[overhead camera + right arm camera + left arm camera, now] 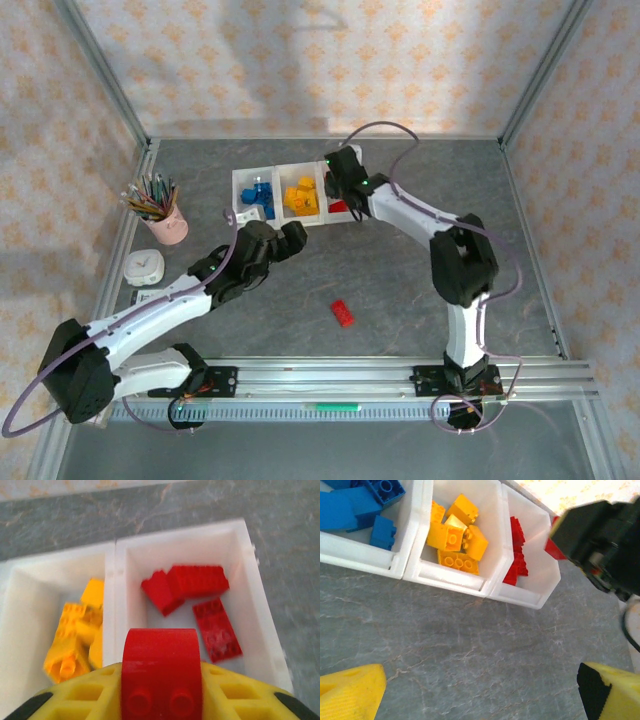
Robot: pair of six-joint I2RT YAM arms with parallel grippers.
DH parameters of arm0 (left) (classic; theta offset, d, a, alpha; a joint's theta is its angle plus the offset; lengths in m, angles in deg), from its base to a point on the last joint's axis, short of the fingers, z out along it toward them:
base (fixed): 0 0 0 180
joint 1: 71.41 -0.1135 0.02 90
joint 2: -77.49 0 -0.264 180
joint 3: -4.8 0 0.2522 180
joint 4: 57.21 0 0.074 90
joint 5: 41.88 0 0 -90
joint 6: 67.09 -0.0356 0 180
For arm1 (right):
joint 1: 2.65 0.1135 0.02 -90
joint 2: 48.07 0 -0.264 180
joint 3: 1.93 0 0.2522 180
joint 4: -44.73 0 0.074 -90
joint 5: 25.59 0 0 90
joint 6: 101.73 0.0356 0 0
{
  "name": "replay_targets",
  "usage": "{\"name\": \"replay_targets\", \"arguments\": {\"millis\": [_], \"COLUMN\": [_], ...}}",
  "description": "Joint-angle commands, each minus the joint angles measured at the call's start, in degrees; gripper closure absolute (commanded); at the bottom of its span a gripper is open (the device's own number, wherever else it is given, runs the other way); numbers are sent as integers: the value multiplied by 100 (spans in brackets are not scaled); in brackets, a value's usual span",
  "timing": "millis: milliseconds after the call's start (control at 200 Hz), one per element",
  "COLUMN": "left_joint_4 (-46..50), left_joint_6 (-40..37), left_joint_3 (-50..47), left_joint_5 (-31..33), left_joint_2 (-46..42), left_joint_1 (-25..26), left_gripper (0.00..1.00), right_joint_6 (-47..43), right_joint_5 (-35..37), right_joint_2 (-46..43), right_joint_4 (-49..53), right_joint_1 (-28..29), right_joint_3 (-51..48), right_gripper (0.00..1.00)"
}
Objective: Sort the legos into containers by color
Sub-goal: Place the lego in the container, then pick up the lego from the bottom-center of the table.
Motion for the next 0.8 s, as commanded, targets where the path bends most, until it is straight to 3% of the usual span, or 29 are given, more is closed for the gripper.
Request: {"name": "replay_targets", "arguments": {"millis": [0, 155, 260, 496, 796], "left_joint_4": [-269, -257, -194, 145, 871], "left_joint_6": [-138, -182, -183, -235, -230], "left_joint_3": [235, 308, 289, -107, -704], "left_joint_5": [4, -83, -112, -262, -320], "left_joint_2": [143, 165, 48, -565, -1459], "left_joint_1": [-55, -64, -64, -64, -64], "left_gripper": [1, 1, 1, 1, 1], "right_joint_6": [-330, -402, -370, -5, 368], "right_joint_5": [281, 186, -94, -519, -671], "right_joint_2": [563, 612, 208, -1721, -3211], "right_joint_4": [274, 429, 477, 163, 561], "right_joint_1": [-143, -225, -204, 210, 1445], "right_joint_3": [695, 1014, 719, -1712, -3917], "right_gripper": [58, 39, 35, 32, 24]}}
